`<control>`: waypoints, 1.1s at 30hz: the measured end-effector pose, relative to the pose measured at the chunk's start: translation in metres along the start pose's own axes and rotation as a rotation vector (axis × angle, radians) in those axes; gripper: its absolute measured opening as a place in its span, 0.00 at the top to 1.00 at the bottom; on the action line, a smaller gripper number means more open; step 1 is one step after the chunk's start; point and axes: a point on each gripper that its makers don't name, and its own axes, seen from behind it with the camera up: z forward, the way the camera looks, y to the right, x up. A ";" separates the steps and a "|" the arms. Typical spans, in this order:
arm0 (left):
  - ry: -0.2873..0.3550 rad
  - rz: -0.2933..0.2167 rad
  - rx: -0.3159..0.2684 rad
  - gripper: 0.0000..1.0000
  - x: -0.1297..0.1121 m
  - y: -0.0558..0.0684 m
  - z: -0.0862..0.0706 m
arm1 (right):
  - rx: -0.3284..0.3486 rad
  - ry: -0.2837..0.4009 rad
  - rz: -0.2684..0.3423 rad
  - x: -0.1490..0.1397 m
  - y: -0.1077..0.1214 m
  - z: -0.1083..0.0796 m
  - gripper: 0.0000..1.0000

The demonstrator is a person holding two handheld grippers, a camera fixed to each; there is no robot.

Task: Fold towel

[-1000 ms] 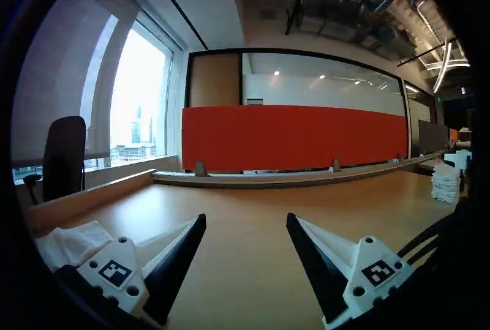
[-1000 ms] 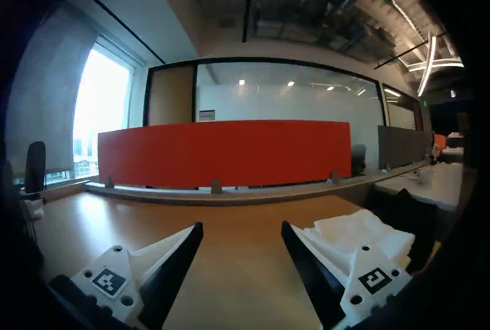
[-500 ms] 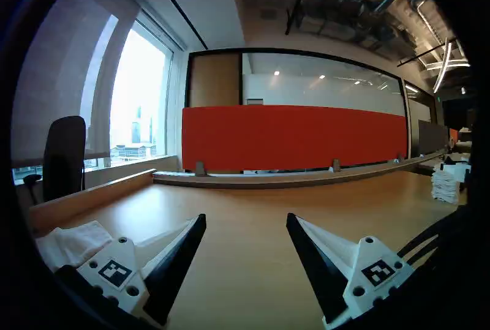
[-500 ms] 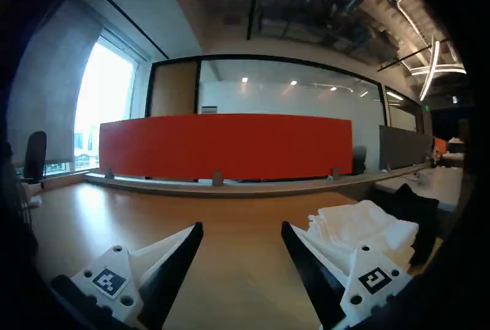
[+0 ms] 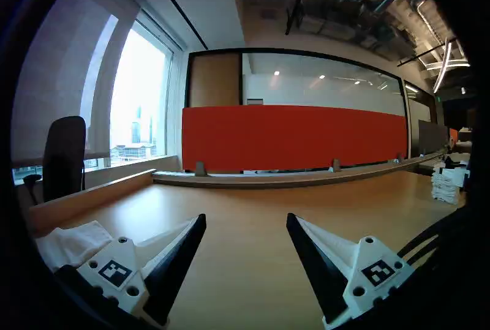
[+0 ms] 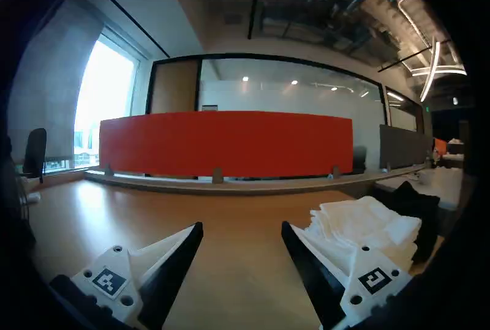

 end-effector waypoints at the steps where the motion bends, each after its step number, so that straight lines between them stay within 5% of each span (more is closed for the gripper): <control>1: 0.000 0.000 0.000 0.02 0.000 0.000 0.000 | 0.001 0.002 0.000 0.000 0.000 0.000 0.01; 33: 0.000 0.000 0.000 0.03 0.000 0.000 0.000 | 0.022 0.009 0.007 0.001 -0.005 -0.005 0.01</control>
